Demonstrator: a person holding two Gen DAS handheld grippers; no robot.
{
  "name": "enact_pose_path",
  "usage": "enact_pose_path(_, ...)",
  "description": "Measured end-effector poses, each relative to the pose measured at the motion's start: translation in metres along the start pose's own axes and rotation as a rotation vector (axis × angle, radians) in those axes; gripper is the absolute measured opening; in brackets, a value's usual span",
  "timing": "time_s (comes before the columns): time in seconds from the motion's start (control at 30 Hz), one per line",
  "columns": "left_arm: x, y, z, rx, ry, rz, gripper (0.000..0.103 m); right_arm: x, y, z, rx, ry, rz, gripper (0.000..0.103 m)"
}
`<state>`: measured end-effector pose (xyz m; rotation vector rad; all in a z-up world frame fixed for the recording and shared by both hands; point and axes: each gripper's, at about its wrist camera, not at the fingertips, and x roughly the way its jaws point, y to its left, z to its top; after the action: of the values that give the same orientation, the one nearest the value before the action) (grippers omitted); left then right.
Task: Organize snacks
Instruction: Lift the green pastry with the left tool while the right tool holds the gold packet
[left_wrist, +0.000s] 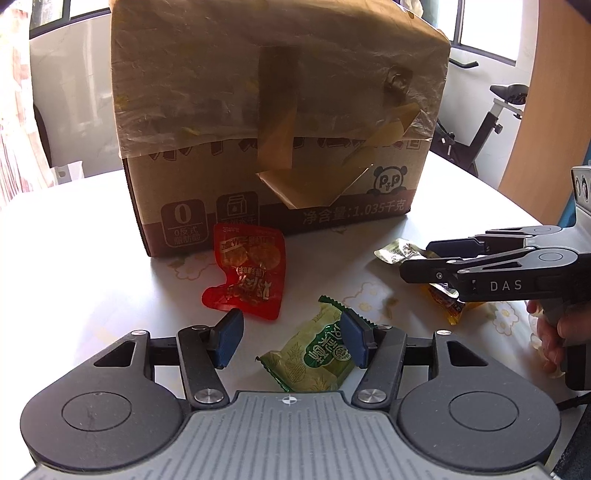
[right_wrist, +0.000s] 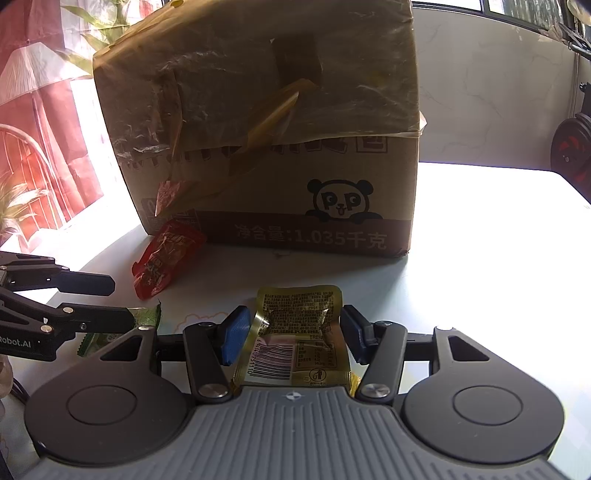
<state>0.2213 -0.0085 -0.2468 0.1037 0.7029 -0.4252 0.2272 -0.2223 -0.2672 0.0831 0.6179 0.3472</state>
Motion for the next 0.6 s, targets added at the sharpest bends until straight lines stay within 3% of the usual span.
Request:
enact_pose_path(0.2,-0.006,0.003,0.001,-0.058,-0.012,-0.042,0.060,0.000,0.000,0.000,0.001,-0.001,0.000,0.057)
enact_pose_path(0.33,-0.005,-0.004,-0.001,-0.033,0.003,-0.080,0.060,0.000,0.000,0.000,0.001,-0.001,0.000,0.057)
enact_pose_path(0.5,0.005,-0.016,-0.008,0.018,0.044,-0.014,0.059,0.000,0.000,0.000,0.002,-0.001,0.000,0.057)
enact_pose_path(0.6,0.002,-0.015,-0.009,-0.067,0.040,0.024,0.055,0.000,0.001,0.000,0.000,0.000,-0.001,0.057)
